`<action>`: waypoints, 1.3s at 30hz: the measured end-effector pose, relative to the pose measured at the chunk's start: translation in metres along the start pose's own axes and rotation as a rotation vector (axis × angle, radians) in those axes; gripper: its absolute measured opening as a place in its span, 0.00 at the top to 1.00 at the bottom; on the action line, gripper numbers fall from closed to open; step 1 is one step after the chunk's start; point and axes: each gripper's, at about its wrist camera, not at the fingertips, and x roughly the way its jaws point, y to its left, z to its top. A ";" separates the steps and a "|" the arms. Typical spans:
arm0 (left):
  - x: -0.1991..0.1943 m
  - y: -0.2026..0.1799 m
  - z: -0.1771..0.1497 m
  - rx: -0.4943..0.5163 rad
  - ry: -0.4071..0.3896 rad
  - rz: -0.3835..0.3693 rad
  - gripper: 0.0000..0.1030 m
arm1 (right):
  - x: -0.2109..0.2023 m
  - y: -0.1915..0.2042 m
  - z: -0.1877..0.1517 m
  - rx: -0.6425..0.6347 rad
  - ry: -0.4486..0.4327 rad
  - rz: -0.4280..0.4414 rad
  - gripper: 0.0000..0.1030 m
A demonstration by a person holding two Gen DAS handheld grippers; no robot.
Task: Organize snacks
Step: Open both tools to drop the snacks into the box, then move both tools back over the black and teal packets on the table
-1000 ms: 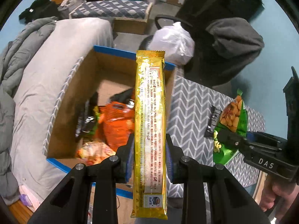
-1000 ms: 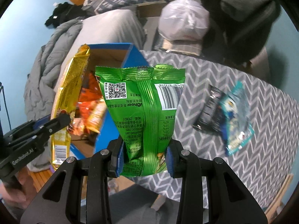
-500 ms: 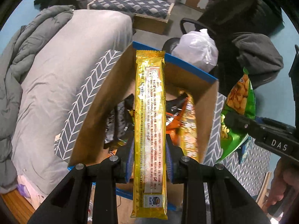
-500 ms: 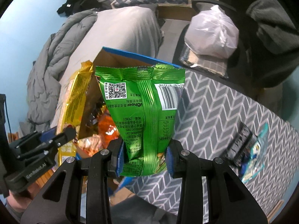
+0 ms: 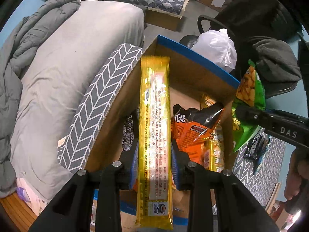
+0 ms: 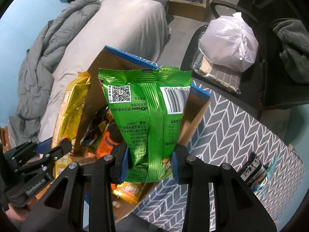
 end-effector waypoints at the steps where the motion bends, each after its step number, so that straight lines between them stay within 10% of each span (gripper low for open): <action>1: 0.000 0.000 0.001 0.002 -0.001 -0.004 0.71 | 0.002 0.000 0.001 0.000 0.009 0.000 0.66; 8: -0.008 -0.005 0.005 0.030 -0.034 0.016 0.45 | 0.005 0.004 0.005 -0.018 0.002 -0.031 0.48; 39: -0.031 -0.074 -0.034 0.060 -0.024 -0.025 0.37 | -0.048 -0.039 -0.051 -0.020 -0.068 -0.079 0.33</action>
